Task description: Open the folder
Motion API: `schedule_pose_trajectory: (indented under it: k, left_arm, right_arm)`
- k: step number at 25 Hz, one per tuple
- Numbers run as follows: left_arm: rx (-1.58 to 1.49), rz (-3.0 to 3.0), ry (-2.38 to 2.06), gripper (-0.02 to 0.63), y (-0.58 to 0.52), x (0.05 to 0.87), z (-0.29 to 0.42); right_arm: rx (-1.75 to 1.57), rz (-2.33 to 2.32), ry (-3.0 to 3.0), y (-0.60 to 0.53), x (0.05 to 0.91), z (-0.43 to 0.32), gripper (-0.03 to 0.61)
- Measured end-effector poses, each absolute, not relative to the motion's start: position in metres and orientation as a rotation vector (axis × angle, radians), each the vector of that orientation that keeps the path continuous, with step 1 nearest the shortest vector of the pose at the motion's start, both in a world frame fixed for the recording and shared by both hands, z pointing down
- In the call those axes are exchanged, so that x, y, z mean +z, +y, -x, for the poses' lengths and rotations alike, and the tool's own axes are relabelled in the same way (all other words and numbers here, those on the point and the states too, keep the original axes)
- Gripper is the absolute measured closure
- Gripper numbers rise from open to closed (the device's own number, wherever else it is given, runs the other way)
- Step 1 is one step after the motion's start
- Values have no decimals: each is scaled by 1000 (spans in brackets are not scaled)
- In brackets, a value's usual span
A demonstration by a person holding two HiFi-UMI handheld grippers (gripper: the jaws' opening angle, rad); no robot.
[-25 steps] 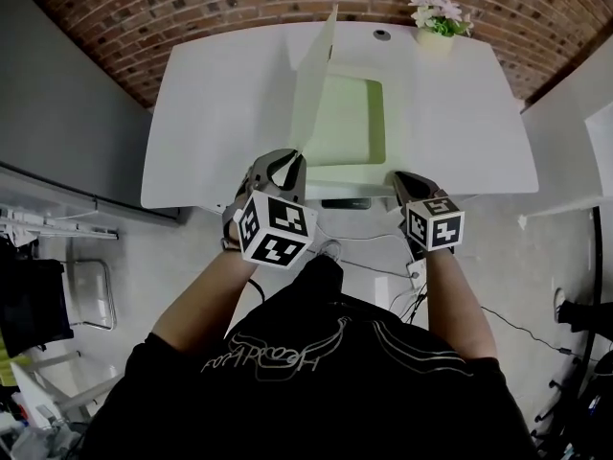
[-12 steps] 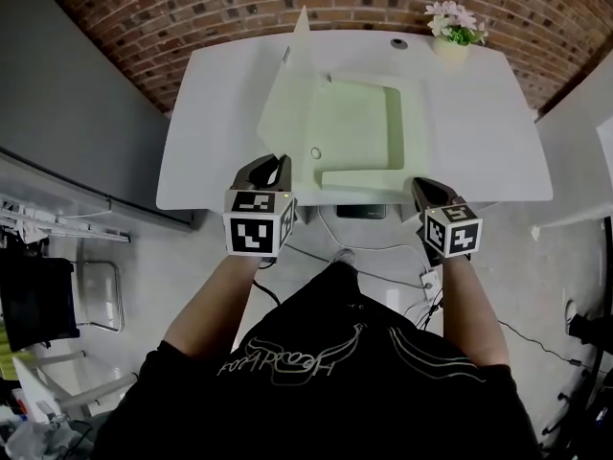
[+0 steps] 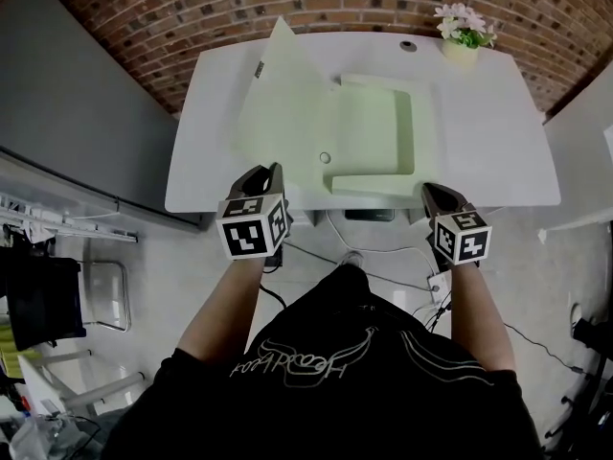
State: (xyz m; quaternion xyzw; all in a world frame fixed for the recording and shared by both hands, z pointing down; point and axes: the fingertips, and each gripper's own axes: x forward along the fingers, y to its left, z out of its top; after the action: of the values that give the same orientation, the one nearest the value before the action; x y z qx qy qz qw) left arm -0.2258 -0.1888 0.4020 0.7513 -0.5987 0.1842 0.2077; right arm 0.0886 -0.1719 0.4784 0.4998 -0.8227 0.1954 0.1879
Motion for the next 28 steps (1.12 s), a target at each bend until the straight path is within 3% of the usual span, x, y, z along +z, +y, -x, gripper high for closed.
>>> schedule_pose_trajectory:
  k: [28]
  left_arm:
    - [522,-1703,-1855,505,-194,456,291]
  right_arm:
    - [597,-1348,-2343,-171,475,-87,578]
